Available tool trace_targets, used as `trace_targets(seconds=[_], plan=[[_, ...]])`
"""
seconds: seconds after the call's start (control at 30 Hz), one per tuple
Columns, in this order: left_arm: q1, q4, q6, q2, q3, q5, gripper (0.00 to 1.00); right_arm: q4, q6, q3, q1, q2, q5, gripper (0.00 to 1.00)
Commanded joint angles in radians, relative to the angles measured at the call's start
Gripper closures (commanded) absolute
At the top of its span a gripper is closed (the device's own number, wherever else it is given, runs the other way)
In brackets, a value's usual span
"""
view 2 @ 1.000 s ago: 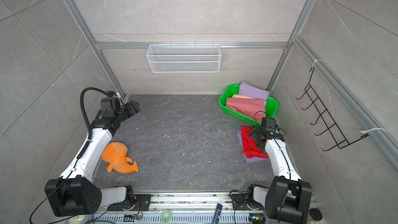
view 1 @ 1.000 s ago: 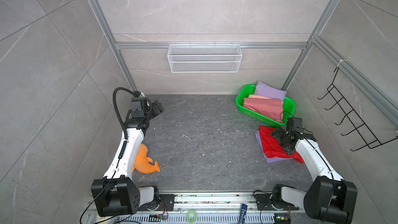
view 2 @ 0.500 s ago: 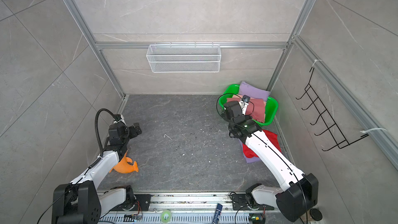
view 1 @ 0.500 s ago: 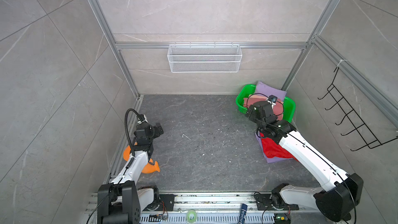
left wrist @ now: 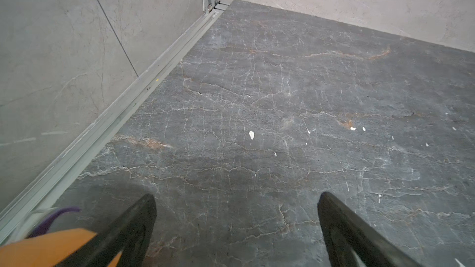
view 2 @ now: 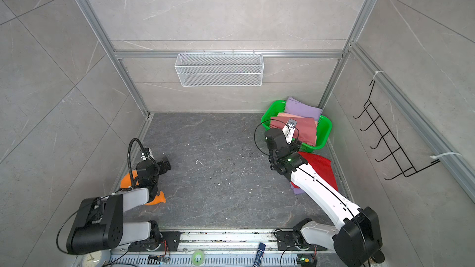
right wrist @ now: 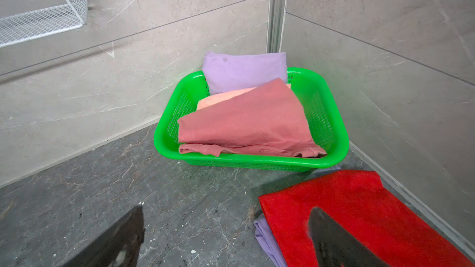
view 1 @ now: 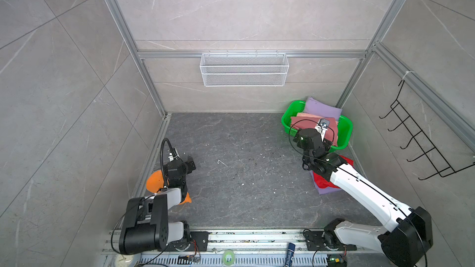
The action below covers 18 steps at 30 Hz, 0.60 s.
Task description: Fold and stack the t-shirts
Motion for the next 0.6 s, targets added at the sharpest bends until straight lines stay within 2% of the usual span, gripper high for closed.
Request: trace_targets(seconds=[0.0,0.07,0.1,0.17,0.3,0.4,0.5,0.57], plan=[[0.006,0.150,0.044,0.060,0.011,0.055,0.00,0.016,-0.036,-0.032,0.006,-0.014,0.053,0.00],[0.003,0.201,0.072,0.144,0.036,0.085,0.00,0.083,-0.074,-0.084,0.006,-0.027,0.053,0.00],[0.002,0.130,0.065,0.122,0.050,0.092,0.00,0.142,-0.098,-0.127,0.006,-0.043,0.048,0.00],[0.003,0.159,0.068,0.128,0.046,0.090,0.00,0.235,-0.131,-0.211,0.004,-0.080,0.055,0.00],[0.003,0.138,0.067,0.123,0.050,0.092,0.00,0.227,-0.196,-0.299,-0.020,-0.125,0.129,0.00],[0.002,0.134,0.067,0.120,0.050,0.092,0.00,0.243,-0.295,-0.345,-0.065,-0.129,0.100,0.00],[0.003,0.133,0.068,0.118,0.050,0.093,0.00,0.364,-0.338,-0.426,-0.126,-0.120,0.077,0.00],[0.002,0.133,0.068,0.117,0.049,0.093,0.00,0.469,-0.350,-0.479,-0.171,-0.107,0.015,0.01]])
